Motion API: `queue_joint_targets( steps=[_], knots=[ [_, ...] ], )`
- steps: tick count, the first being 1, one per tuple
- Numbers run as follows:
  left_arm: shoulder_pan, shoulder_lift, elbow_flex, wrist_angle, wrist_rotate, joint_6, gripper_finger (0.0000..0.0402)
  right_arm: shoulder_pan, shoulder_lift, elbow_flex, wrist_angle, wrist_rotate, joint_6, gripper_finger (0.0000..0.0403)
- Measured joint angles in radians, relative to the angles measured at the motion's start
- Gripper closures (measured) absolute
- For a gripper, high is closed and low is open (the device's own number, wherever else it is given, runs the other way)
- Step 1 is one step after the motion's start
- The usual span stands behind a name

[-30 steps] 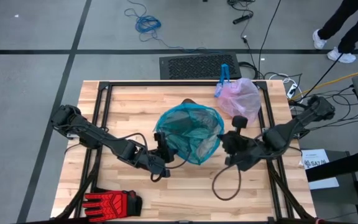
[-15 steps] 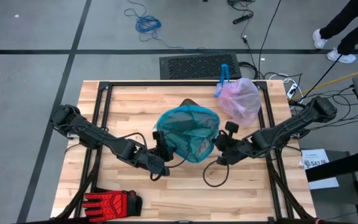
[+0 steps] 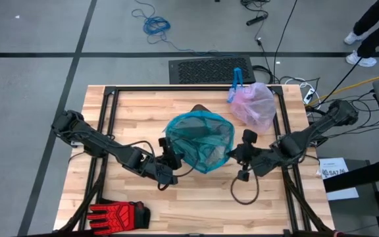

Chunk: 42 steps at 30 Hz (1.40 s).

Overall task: Place trash/remove bag and relplace
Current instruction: Insert a new trash bag into the trash bin

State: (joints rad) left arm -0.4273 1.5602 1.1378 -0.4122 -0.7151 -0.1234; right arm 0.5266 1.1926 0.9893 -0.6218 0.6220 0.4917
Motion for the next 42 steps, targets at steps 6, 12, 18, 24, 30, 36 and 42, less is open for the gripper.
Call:
queue_joint_targets(
  steps=[6, 12, 18, 24, 30, 36, 42],
  knots=[
    [-0.001, -0.011, 0.0, 0.002, 0.0, -0.001, 0.0401, -0.008, -0.015, 0.143, -0.14, 0.009, -0.058, 0.0403],
    [-0.001, -0.011, 0.0, 0.001, 0.0, -0.001, 0.0402, -0.107, -0.015, 0.194, -0.099, 0.025, -0.257, 0.0403],
    [-0.001, -0.011, 0.0, 0.001, 0.0, 0.0, 0.0402, -0.357, -0.006, 0.195, 0.075, -0.025, -0.507, 0.0403],
    [-0.001, -0.011, 0.0, -0.001, 0.0, 0.0, 0.0402, -0.629, 0.054, 0.195, 0.17, -0.511, -0.677, 0.0403],
    [-0.001, -0.011, 0.0, -0.007, 0.0, 0.0, 0.0402, -0.779, 0.148, 0.195, 0.212, -0.674, -0.732, 0.0403],
    [-0.001, -0.011, 0.0, -0.024, 0.0, -0.002, 0.0402, -0.839, 0.2, 0.195, 0.256, -0.677, -0.696, 0.0403],
    [-0.014, -0.011, 0.0, -0.024, 0.001, -0.002, 0.0402, -0.868, 0.219, 0.195, 0.278, -0.682, -0.687, 0.0403]
  ],
)
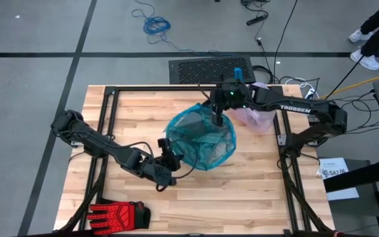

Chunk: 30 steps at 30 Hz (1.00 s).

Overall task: Place trash/remove bag and relplace
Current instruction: Insert a new trash bag into the trash bin

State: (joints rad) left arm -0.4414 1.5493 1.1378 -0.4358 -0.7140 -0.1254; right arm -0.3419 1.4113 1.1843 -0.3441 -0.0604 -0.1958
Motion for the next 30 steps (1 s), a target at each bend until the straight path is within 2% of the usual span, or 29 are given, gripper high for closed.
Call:
queue_joint_targets(
  steps=[4, 10, 20, 27, 30],
  knots=[
    [-0.007, 0.0, 0.0, 0.0, -0.001, 0.0, 0.0402, -0.008, 0.041, 0.002, -0.047, -0.068, 0.034, 0.0403],
    [-0.01, -0.004, 0.0, -0.021, -0.001, -0.002, 0.0402, 0.006, 0.09, 0.0, -0.103, -0.083, 0.066, 0.0402],
    [-0.029, -0.027, 0.0, -0.088, -0.028, -0.045, 0.0402, 0.081, 0.066, 0.001, -0.186, -0.122, 0.182, 0.0402],
    [-0.069, -0.058, 0.0, -0.191, -0.061, -0.109, 0.0401, 0.199, 0.059, 0.001, -0.21, -0.082, 0.285, 0.0403],
    [-0.08, -0.069, 0.0, -0.218, -0.07, -0.129, 0.0401, 0.242, 0.044, 0.0, -0.228, 0.004, 0.338, 0.0403]
  ],
)
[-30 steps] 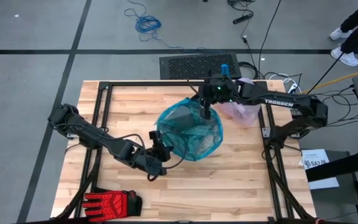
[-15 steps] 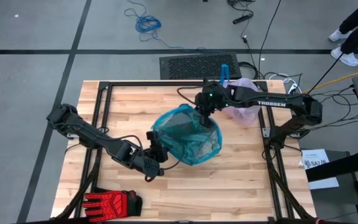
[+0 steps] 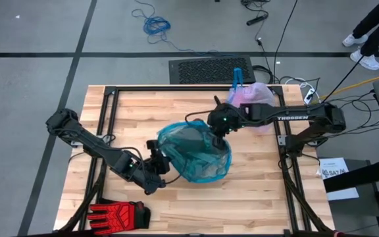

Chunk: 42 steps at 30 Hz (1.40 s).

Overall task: Place trash/remove bag and relplace
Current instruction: Insert a new trash bag into the trash bin

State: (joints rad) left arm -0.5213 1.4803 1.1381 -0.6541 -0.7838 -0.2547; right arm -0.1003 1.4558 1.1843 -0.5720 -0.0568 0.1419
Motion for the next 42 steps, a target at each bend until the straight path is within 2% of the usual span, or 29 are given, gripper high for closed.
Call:
queue_joint_targets(
  steps=[6, 14, 18, 23, 25, 33, 37, 42],
  knots=[
    [-0.003, -0.007, 0.0, -0.01, -0.025, -0.006, 0.0401, 0.004, -0.074, -0.003, -0.021, 0.128, -0.022, 0.0403],
    [-0.004, -0.007, 0.0, -0.017, -0.018, -0.019, 0.0401, -0.003, -0.205, -0.002, 0.024, 0.289, -0.15, 0.0403],
    [-0.004, -0.007, 0.0, -0.016, -0.013, -0.026, 0.0401, 0.013, -0.243, -0.002, 0.052, 0.282, -0.155, 0.0403],
    [-0.005, -0.007, 0.0, -0.012, -0.01, -0.028, 0.0402, 0.032, -0.231, 0.0, 0.118, 0.111, -0.19, 0.0403],
    [-0.005, -0.007, 0.0, -0.006, -0.01, -0.028, 0.0401, 0.037, -0.205, 0.0, 0.137, 0.077, -0.206, 0.0403],
    [-0.005, -0.006, 0.0, 0.003, -0.002, -0.028, 0.0401, -0.044, -0.098, 0.0, 0.173, 0.086, -0.244, 0.0403],
    [-0.005, -0.006, 0.0, 0.003, 0.006, -0.029, 0.0401, -0.103, -0.092, 0.0, 0.214, 0.085, -0.243, 0.0403],
    [-0.005, -0.006, 0.0, 0.002, 0.01, -0.029, 0.0401, -0.169, -0.083, 0.0, 0.166, 0.074, -0.233, 0.0403]
  ],
)
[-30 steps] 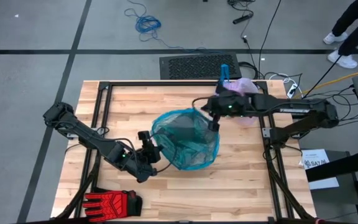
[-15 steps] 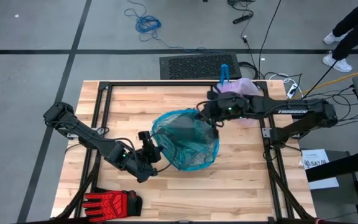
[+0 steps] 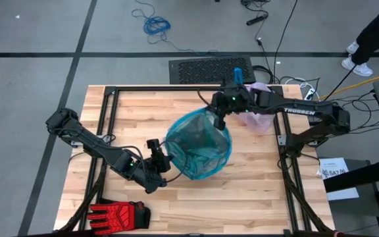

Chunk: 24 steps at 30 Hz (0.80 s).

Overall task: Place trash/remove bag and relplace
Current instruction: Insert a new trash bag into the trash bin

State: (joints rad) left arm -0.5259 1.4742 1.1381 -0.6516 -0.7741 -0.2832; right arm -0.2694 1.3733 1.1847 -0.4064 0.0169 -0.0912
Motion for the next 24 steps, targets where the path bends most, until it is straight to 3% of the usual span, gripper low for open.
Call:
queue_joint_targets(
  steps=[14, 24],
  knots=[
    [0.0, 0.0, 0.0, 0.007, 0.001, 0.0, 0.0401, -0.013, 0.086, 0.0, -0.113, -0.143, 0.035, 0.0403],
    [0.0, 0.0, -0.038, 0.017, 0.002, -0.04, 0.0401, 0.038, 0.102, -0.001, -0.142, -0.154, 0.058, 0.0403]
  ],
)
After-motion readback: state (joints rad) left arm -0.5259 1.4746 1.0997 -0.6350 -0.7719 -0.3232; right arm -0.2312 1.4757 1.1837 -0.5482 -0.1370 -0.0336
